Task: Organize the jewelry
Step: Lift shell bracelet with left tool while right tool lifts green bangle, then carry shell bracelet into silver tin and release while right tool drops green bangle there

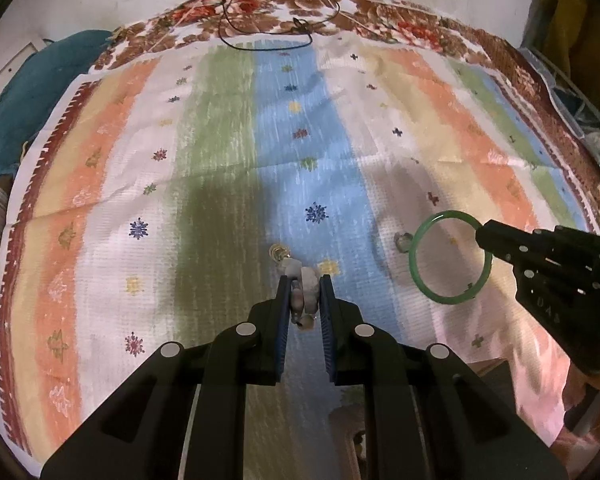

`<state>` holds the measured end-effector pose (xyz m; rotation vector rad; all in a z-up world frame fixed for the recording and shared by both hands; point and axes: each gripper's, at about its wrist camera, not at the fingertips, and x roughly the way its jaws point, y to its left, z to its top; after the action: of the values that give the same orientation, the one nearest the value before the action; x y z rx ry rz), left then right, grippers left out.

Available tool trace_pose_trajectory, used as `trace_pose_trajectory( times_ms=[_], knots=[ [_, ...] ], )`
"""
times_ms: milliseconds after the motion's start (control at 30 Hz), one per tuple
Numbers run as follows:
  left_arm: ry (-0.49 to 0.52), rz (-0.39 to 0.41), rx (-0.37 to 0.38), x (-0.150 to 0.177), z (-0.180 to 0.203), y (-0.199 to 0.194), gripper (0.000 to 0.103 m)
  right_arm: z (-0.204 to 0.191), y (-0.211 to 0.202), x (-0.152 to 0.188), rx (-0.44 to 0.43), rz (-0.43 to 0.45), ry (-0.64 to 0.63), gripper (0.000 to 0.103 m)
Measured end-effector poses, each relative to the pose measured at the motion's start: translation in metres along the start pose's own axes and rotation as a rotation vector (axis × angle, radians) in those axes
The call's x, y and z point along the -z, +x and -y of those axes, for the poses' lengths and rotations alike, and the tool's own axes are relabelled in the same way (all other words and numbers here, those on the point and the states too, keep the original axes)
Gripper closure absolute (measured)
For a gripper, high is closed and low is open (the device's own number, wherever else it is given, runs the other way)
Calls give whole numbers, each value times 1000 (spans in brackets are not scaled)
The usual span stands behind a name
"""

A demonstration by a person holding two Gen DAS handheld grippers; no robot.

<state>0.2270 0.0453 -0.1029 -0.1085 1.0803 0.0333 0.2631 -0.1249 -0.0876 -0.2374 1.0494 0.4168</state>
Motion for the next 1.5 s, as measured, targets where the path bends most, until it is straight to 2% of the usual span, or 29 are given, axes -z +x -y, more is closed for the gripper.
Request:
trace_pose_trajectory(
  times_ms=[333, 967, 1500],
  knots=[
    [13, 33, -7, 7, 10, -25, 89, -11, -28, 9, -9, 43, -32, 95],
    [24, 124, 67, 28, 34, -82, 89, -22, -80, 27, -16, 135, -69, 95],
    [33, 190, 122, 53, 46, -119, 89, -22, -108, 59, -39, 162, -46, 95]
  ],
)
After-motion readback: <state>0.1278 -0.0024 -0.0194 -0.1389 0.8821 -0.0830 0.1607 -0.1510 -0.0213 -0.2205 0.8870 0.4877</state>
